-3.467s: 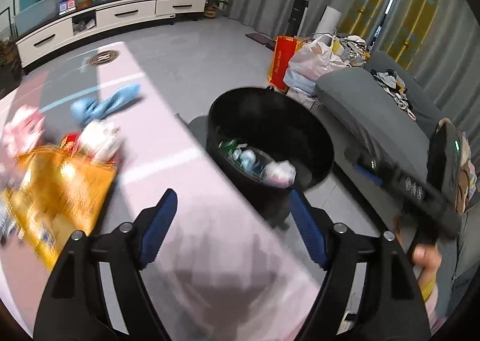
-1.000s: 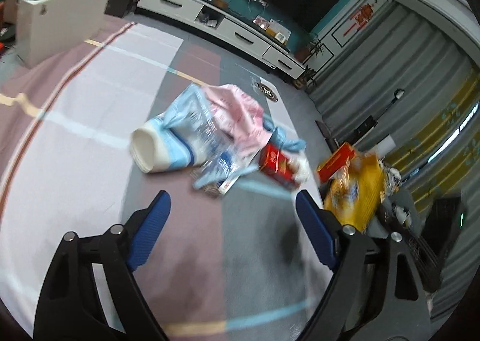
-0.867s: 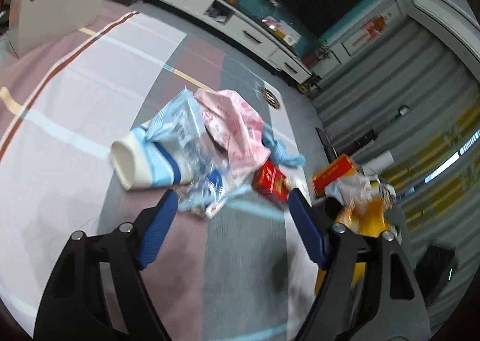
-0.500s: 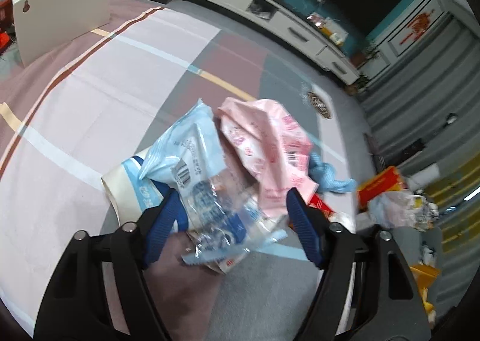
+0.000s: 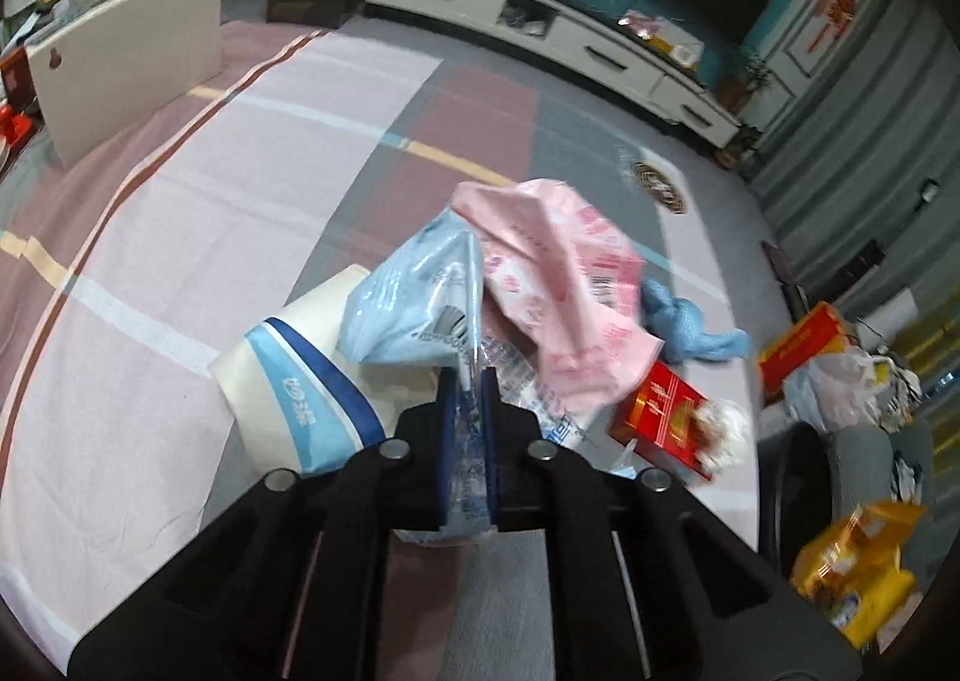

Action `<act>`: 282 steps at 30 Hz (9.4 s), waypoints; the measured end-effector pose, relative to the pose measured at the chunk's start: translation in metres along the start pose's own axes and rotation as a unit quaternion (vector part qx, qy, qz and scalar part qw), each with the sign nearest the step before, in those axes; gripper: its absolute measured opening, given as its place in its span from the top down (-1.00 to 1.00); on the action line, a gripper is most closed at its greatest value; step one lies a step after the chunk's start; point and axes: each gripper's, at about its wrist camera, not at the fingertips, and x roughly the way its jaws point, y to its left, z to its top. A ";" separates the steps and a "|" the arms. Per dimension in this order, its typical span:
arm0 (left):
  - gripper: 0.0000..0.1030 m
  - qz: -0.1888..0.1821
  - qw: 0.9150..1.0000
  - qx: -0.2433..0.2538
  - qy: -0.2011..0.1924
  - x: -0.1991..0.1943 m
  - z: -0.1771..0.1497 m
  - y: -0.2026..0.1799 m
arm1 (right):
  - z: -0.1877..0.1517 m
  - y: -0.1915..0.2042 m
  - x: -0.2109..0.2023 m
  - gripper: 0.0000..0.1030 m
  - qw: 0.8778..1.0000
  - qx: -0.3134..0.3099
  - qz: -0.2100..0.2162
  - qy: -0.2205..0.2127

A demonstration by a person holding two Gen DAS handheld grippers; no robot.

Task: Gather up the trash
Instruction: 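Carry both items over the black bin and open both tools, then move both open tools back over the table trash, then grasp the white paper cup with the left tool while the right tool grasps the white tissue ball, then carry the cup and tissue over the black bin and open both tools, then move both open tools back over the table trash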

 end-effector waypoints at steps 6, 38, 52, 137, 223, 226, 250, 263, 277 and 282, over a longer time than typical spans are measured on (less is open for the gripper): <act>0.84 -0.028 0.998 0.044 -0.016 -0.044 -0.017 -0.010 | 0.000 0.002 -0.006 0.68 1.000 -0.004 -0.002 -0.008; 0.82 -0.178 0.943 0.281 0.007 -0.074 -0.097 -0.186 | -0.005 -0.117 -0.086 0.68 0.979 0.110 -0.136 -0.103; 0.80 -0.195 0.920 0.337 0.045 -0.003 -0.119 -0.298 | 0.004 -0.177 -0.084 0.68 0.963 0.142 -0.196 -0.121; -0.72 -0.078 0.995 -0.041 -0.045 -0.001 -0.003 0.108 | 0.021 0.026 0.140 -0.06 0.981 -0.081 -0.153 0.088; 0.12 -0.137 0.925 0.350 -0.061 -0.088 -0.119 -0.220 | -0.020 -0.108 -0.097 0.49 0.962 0.070 -0.255 -0.065; 0.12 -0.140 0.917 0.368 -0.061 -0.081 -0.122 -0.242 | -0.022 -0.117 -0.100 0.48 0.960 0.080 -0.259 -0.067; 0.11 -0.078 0.881 0.466 -0.012 0.023 -0.160 -0.333 | -0.008 -0.168 -0.062 0.45 0.961 0.113 -0.249 -0.044; -0.31 -0.081 0.888 0.451 -0.025 0.013 -0.151 -0.323 | -0.005 -0.166 -0.059 -0.12 0.959 0.108 -0.260 -0.037; -0.91 -0.076 0.916 0.394 0.014 -0.040 -0.140 -0.228 | -0.007 -0.113 -0.083 -0.70 0.954 0.068 -0.290 -0.037; -0.93 -0.071 0.935 0.345 0.034 -0.062 -0.135 -0.175 | -0.009 -0.089 -0.089 -0.79 0.956 0.059 -0.286 -0.032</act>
